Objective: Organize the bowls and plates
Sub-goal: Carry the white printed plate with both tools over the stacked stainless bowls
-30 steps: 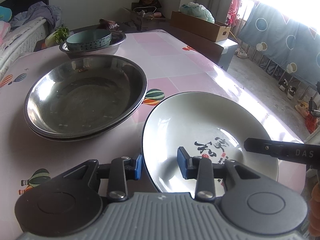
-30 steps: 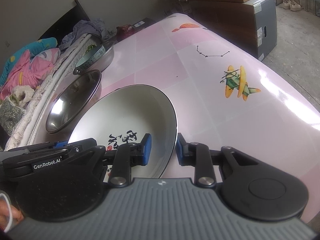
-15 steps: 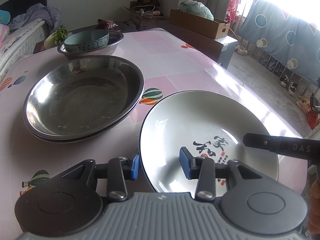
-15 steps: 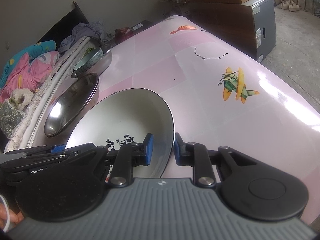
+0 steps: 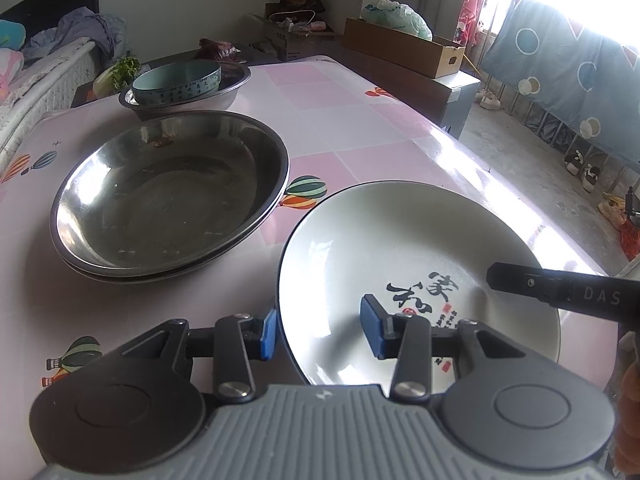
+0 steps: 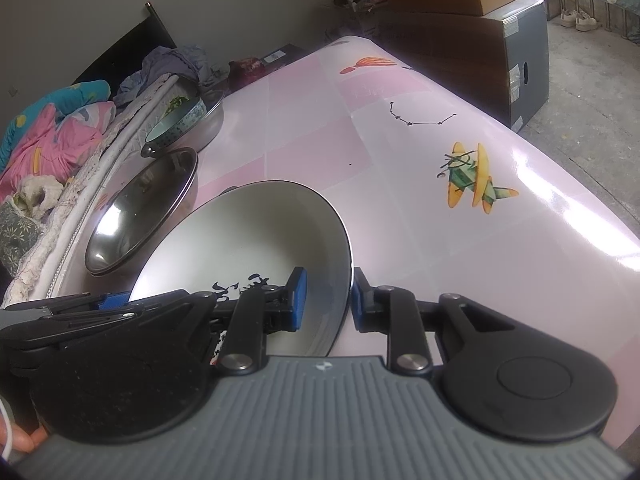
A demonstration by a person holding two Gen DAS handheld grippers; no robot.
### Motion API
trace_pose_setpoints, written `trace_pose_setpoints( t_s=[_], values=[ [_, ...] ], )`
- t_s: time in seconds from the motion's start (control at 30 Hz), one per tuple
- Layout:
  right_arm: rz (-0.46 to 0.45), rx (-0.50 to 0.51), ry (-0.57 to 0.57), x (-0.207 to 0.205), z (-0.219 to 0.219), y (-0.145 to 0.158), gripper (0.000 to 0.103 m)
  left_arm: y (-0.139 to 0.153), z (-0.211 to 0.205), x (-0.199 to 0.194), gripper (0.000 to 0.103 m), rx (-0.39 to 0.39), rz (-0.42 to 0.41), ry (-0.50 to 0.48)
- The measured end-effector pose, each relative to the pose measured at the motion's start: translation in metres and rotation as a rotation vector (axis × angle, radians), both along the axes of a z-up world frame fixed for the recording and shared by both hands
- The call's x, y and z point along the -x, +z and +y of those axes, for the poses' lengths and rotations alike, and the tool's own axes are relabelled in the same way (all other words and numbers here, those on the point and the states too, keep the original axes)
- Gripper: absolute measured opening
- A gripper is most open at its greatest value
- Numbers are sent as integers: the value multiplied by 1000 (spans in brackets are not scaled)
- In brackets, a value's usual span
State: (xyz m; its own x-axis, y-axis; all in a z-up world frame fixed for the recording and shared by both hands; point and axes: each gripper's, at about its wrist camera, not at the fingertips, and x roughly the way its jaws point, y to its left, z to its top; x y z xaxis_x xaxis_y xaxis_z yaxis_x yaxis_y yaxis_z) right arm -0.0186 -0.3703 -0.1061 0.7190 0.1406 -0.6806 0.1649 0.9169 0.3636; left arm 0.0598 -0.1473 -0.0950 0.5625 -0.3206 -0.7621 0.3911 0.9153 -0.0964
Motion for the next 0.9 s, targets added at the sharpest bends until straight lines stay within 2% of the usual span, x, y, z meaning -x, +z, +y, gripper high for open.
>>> trace_pose_setpoints(
  t_s=[0.9],
  values=[
    [-13, 4, -10, 2, -2, 5, 22, 6, 2, 3, 42, 11, -3, 12]
  ],
)
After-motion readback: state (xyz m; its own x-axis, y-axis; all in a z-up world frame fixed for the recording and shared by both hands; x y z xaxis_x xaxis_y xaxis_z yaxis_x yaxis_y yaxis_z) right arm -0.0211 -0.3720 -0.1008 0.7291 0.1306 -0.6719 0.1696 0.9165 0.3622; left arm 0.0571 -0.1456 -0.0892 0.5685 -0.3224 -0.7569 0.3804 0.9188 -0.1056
